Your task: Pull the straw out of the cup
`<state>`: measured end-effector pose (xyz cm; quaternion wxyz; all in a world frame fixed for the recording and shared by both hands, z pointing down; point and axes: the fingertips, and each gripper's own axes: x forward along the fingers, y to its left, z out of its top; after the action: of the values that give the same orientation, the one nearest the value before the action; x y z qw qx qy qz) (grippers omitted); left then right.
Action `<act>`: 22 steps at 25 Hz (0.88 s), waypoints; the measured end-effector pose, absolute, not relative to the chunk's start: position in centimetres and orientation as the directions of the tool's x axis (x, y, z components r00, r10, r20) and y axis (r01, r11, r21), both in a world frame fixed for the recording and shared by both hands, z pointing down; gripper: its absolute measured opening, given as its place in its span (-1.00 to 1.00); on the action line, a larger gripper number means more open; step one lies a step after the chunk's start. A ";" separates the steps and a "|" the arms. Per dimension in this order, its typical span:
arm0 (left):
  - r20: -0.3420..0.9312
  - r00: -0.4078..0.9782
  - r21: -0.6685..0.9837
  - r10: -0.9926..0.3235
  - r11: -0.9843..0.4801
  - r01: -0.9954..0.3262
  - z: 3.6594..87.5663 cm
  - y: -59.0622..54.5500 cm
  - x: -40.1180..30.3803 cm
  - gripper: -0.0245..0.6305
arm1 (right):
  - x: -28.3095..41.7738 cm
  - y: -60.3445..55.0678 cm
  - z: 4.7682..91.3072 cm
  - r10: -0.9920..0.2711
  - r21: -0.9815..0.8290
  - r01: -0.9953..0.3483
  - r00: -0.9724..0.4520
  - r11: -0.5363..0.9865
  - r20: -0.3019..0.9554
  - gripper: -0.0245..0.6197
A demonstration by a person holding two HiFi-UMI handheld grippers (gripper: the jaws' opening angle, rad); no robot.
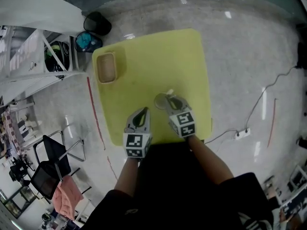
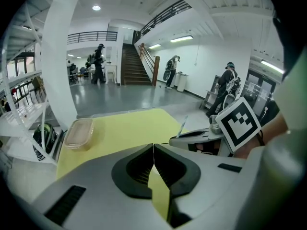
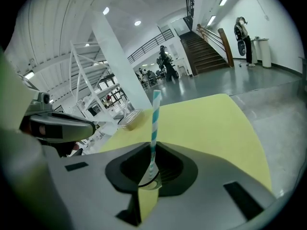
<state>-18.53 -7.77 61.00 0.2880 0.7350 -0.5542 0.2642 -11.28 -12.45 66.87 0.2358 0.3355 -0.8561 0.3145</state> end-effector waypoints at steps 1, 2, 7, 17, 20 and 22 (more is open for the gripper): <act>0.706 0.243 0.131 -0.665 -0.214 -0.968 61.0 -7.6 -18.7 -0.79 | -11.4 -12.3 66.8 -0.423 -0.377 -0.721 -0.663 0.581 0.617 -0.79; 0.706 0.239 0.132 -0.667 -0.208 -0.969 61.0 -7.4 -18.8 -0.79 | -11.6 -12.1 66.6 -0.416 -0.376 -0.718 -0.664 0.585 0.621 -0.80; 0.699 0.214 0.143 -0.683 -0.159 -0.977 60.9 -6.8 -19.3 -0.79 | -12.4 -12.1 65.9 -0.389 -0.350 -0.690 -0.675 0.633 0.627 -0.80; 0.689 0.180 0.162 -0.702 -0.092 -0.982 60.7 -5.4 -20.0 -0.79 | -13.6 -11.3 64.5 -0.348 -0.289 -0.629 -0.690 0.722 0.635 -0.81; 0.681 0.168 0.160 -0.713 -0.079 -0.984 60.3 -5.3 -20.0 -0.79 | -13.7 -11.2 64.0 -0.345 -0.275 -0.615 -0.696 0.739 0.630 -0.81; 0.678 0.164 0.159 -0.717 -0.076 -0.984 60.1 -5.1 -19.9 -0.79 | -13.6 -11.0 63.6 -0.346 -0.266 -0.609 -0.698 0.747 0.627 -0.81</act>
<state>-19.90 -5.09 60.09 0.3043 0.6997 -0.6079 0.2198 -13.64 -10.98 63.60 0.2815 0.2678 -0.8913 0.2336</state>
